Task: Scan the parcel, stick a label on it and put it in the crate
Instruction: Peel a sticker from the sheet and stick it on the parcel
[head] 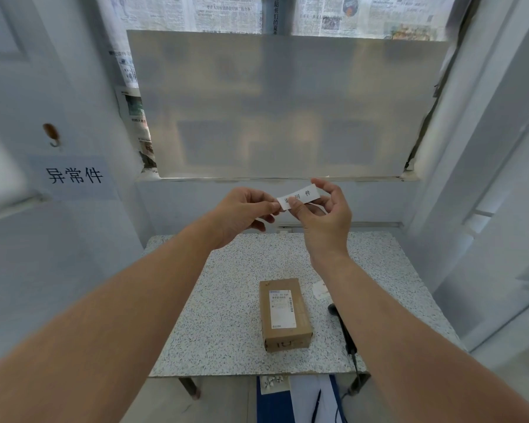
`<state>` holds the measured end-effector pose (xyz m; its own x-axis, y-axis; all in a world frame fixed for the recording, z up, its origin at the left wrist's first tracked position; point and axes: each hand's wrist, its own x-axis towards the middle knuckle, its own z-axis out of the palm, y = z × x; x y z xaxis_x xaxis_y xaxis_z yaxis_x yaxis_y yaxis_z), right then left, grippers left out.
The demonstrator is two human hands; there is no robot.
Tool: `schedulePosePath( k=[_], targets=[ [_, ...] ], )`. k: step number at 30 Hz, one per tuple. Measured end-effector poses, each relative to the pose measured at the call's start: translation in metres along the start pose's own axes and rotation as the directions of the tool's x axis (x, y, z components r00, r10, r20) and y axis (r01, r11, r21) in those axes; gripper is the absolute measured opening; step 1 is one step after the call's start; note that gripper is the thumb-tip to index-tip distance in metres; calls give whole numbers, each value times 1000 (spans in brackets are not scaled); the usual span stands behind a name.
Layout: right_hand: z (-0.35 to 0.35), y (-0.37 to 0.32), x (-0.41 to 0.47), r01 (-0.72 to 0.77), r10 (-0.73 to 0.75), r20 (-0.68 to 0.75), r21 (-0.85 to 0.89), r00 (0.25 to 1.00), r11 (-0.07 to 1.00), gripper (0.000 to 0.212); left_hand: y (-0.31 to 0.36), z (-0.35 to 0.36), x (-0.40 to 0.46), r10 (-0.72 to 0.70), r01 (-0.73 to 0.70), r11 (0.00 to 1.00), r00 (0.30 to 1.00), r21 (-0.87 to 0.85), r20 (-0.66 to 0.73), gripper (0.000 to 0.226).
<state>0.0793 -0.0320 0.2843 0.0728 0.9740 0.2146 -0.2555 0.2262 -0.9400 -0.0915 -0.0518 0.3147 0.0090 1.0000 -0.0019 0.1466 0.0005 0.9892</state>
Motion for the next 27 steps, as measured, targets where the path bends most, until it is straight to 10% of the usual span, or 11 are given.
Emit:
schedulePosePath(
  k=[27],
  targets=[
    [-20, 7, 11, 3, 3, 47, -140, 999, 990, 67, -4, 18, 12, 56, -40, 985, 994, 171, -92, 10]
  ],
)
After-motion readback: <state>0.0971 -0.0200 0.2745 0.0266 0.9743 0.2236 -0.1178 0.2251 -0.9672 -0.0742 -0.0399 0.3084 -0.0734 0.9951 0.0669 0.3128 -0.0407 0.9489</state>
